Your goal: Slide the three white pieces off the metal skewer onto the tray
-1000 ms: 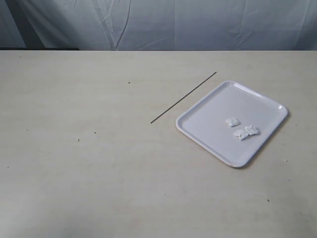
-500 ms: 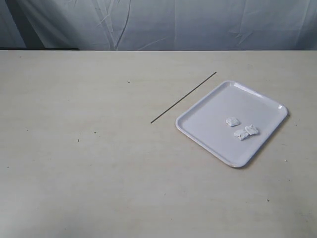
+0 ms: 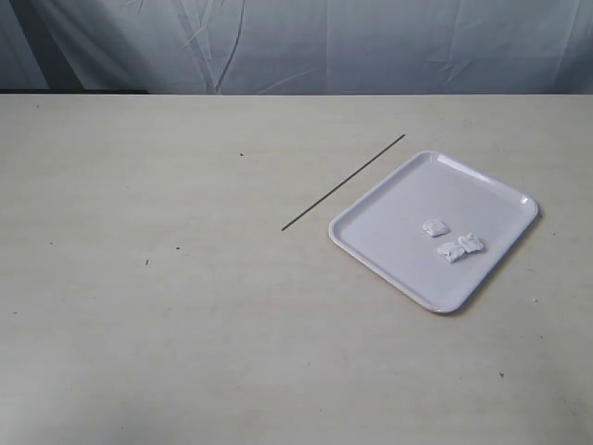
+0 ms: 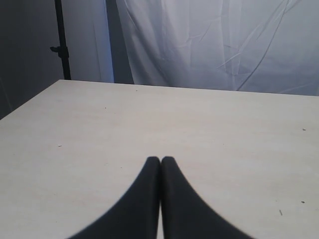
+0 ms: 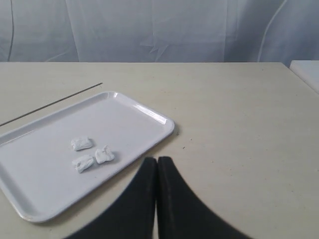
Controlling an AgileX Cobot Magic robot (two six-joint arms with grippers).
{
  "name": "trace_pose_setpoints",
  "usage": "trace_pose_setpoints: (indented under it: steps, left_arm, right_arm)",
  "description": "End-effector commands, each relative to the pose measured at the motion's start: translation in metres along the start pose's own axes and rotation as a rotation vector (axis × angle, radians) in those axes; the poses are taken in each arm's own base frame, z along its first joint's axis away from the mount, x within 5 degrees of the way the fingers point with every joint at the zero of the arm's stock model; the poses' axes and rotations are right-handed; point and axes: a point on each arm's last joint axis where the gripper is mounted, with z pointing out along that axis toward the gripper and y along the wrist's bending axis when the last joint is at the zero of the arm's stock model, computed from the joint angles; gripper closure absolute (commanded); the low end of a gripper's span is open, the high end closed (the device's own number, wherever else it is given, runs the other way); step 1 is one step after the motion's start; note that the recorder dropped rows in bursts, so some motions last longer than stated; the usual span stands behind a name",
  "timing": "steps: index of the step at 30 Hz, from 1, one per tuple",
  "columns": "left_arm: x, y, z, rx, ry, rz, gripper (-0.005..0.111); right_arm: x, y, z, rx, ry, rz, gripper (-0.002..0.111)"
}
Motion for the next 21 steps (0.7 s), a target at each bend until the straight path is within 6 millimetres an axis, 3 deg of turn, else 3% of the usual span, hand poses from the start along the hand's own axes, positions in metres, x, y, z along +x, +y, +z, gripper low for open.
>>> trace_pose_setpoints:
  steps: [1, 21]
  left_arm:
    - [0.0005, 0.0001, -0.0001, -0.003, -0.005, -0.008, 0.107]
    - [0.0005, 0.0002, -0.0001, -0.004, -0.005, -0.006, 0.107]
  right_arm:
    - [0.0008, -0.0004, 0.0, 0.007, 0.0, -0.012, 0.108]
    - [0.0008, -0.0001, 0.0, 0.003, 0.001, -0.002, 0.108]
